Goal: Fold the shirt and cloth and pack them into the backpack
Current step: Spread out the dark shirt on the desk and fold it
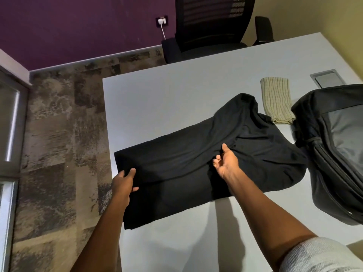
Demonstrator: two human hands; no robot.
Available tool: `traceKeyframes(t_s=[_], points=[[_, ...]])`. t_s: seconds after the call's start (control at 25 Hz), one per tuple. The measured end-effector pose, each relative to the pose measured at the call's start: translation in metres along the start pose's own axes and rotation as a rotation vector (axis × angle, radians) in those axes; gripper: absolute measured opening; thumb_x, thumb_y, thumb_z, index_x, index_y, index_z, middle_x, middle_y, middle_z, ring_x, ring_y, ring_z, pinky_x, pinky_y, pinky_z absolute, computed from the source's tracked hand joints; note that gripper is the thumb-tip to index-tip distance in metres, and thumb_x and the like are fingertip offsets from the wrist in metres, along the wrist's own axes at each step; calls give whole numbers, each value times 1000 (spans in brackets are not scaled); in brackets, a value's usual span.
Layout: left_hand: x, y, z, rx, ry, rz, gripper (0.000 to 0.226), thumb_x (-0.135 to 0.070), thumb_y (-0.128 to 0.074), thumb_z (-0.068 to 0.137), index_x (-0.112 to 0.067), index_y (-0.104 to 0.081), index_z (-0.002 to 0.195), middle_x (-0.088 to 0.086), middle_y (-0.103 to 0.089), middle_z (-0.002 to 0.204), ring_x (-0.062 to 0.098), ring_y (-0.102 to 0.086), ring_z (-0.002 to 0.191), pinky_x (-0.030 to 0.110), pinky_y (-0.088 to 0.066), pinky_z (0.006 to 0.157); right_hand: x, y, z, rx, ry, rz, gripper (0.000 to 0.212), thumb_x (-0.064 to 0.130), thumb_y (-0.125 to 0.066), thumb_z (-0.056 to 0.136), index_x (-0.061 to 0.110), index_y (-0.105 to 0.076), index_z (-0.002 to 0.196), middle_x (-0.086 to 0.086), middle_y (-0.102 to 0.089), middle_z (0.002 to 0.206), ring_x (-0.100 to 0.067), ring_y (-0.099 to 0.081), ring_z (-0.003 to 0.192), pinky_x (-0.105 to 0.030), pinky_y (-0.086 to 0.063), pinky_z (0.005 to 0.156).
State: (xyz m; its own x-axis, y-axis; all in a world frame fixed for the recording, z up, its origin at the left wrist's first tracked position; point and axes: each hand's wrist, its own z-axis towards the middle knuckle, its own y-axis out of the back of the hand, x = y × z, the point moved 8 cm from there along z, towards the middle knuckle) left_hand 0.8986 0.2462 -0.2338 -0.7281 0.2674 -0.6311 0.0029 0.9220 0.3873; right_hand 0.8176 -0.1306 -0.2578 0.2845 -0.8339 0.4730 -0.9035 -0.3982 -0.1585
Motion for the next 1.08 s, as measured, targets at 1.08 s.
traceKeyframes(t_s=[1.08], points=[[-26,23,21,-349,-60,183,40,-37,-61,97,-10,-63,126,12,-64,125,33,-60,113,39,-46,90,63,66,12,-136,166,-406,30,27,-68,95,16,-50,73,0,-48,58,-11,-40,39,-16,-27,35]])
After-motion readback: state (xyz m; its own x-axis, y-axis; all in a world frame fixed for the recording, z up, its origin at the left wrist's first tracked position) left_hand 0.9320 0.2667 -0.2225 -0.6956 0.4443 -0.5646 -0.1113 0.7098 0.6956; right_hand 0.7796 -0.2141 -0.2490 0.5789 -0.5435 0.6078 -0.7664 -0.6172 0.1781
